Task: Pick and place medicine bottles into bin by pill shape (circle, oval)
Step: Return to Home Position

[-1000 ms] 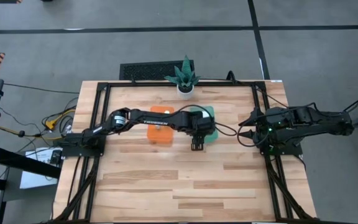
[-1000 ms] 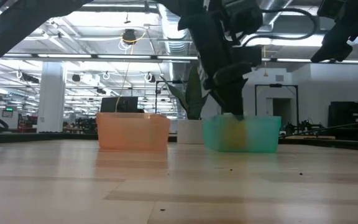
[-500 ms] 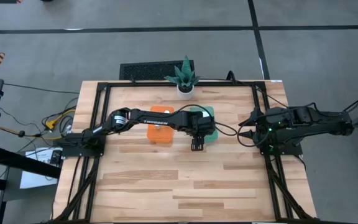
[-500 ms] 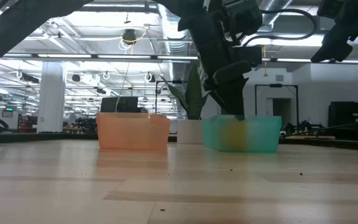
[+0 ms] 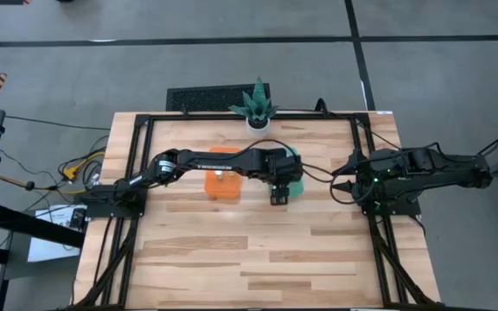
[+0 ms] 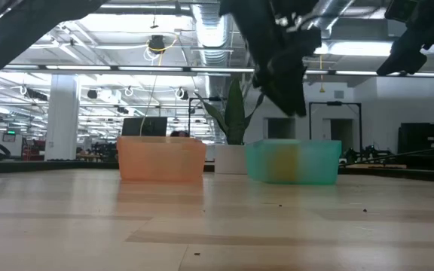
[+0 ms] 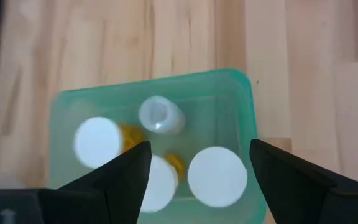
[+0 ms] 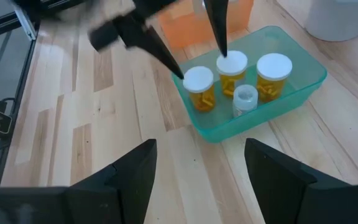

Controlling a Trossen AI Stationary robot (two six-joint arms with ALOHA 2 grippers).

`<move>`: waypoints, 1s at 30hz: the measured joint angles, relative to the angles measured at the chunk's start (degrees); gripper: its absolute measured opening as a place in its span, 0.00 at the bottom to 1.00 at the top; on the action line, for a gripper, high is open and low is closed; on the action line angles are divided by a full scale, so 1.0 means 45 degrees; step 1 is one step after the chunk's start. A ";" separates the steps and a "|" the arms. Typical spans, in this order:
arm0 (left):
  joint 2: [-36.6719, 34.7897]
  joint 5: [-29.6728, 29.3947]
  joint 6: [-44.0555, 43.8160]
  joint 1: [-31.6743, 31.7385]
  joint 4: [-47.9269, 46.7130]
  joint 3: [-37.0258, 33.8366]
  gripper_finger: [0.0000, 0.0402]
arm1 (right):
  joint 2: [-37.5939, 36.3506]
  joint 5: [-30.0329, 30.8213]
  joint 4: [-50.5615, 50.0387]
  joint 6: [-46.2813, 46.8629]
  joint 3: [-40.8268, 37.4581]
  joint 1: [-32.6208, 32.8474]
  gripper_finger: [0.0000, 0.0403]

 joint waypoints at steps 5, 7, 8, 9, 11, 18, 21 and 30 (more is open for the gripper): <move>-0.0693 -0.0065 -0.0378 -0.0218 -0.0716 0.0956 0.67 | 0.0001 0.0000 0.0230 -0.0078 0.0000 0.0000 0.63; -0.1327 -0.0109 -0.0755 -0.0336 -0.1024 0.0873 0.67 | -0.0003 0.0000 0.0589 -0.0073 0.0000 -0.0006 0.63; -0.1662 -0.0088 -0.0989 -0.0376 -0.1169 0.0902 0.67 | -0.0004 -0.0005 0.0720 -0.0073 0.0000 -0.0005 0.63; -0.1923 -0.0099 -0.1223 -0.0426 -0.1370 0.0939 0.67 | -0.0013 -0.0005 0.0791 -0.0073 0.0000 -0.0002 0.63; -0.2539 -0.0131 -0.1822 -0.0473 -0.1562 0.0944 0.67 | -0.0012 0.0000 0.0842 -0.0156 0.0000 -0.0002 0.63; -0.4310 -0.0754 -0.2493 -0.0672 -0.4150 0.0912 0.67 | 0.0001 0.0022 0.1065 -0.1396 0.0000 -0.0187 0.63; -0.5437 -0.0831 -0.2178 -0.0660 -0.3695 0.0413 0.67 | -0.0015 0.0024 0.1983 -0.1420 0.0000 -0.0316 0.63; -1.2384 -0.1850 -0.3026 -0.0908 -0.0953 -0.7065 0.67 | -0.0353 0.0019 0.3710 -0.1443 0.0000 -0.0859 0.63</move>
